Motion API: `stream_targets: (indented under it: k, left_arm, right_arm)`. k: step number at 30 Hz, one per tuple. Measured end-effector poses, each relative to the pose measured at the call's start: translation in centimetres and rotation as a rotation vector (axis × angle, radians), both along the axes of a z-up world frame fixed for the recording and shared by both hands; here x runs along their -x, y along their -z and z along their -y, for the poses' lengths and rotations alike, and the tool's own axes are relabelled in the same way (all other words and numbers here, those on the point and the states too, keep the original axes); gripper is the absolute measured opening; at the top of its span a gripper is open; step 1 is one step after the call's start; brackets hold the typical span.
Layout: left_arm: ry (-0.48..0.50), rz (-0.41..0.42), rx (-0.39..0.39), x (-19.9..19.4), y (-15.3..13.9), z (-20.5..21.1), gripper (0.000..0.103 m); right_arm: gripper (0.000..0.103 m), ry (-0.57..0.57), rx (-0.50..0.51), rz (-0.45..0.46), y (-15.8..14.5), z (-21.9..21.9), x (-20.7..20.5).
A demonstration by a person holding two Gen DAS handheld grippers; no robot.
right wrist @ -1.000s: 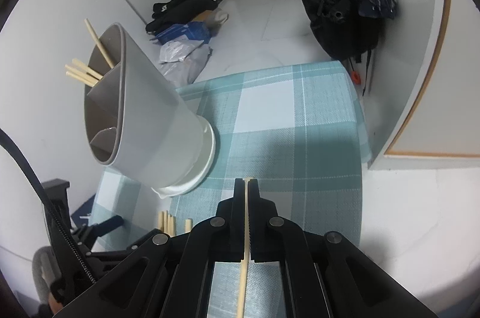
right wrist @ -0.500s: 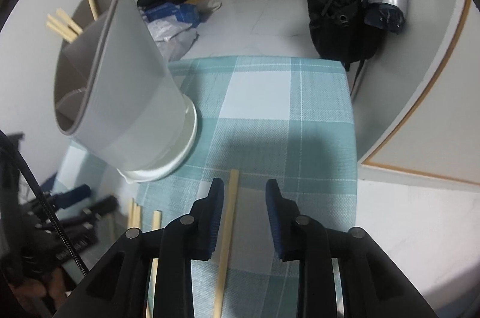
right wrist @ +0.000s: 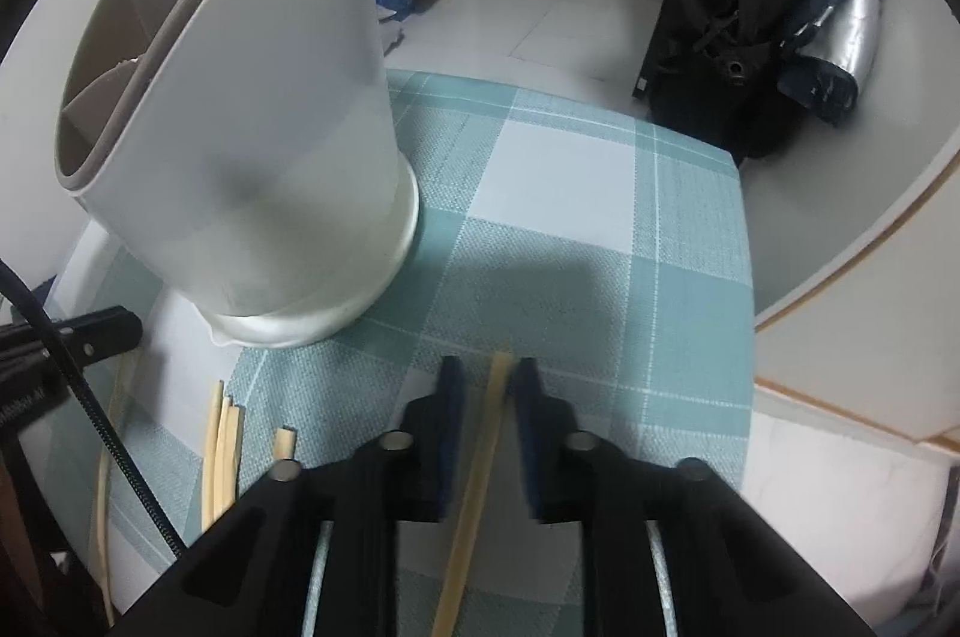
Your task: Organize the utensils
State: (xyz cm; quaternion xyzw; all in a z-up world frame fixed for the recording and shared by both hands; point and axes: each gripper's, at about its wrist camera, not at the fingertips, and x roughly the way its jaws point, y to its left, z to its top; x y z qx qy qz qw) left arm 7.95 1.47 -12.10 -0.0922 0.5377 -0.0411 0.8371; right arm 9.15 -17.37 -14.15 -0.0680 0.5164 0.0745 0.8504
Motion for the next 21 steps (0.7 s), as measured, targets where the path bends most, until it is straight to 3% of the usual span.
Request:
stream_targets:
  k: [5,12,17,21]
  left_arm:
    - [-0.012,0.068,0.072,0.3,-1.7,-0.7,0.003]
    - [-0.033,0.170,0.172,0.4,-4.4,-2.3,0.003]
    - [-0.010,0.281,0.124,1.4,-7.5,-1.8,0.003]
    - [0.011,0.348,0.114,2.2,-9.4,-1.3,0.003]
  right_arm:
    - [0.006,0.013,-0.100,-0.004,-0.6,0.8,0.1]
    - [0.006,0.064,-0.287,0.112,-4.9,3.6,1.4]
    - [0.006,0.087,-0.385,0.202,-7.7,4.8,3.3]
    - [0.006,0.065,-0.398,0.273,-9.7,4.3,5.1]
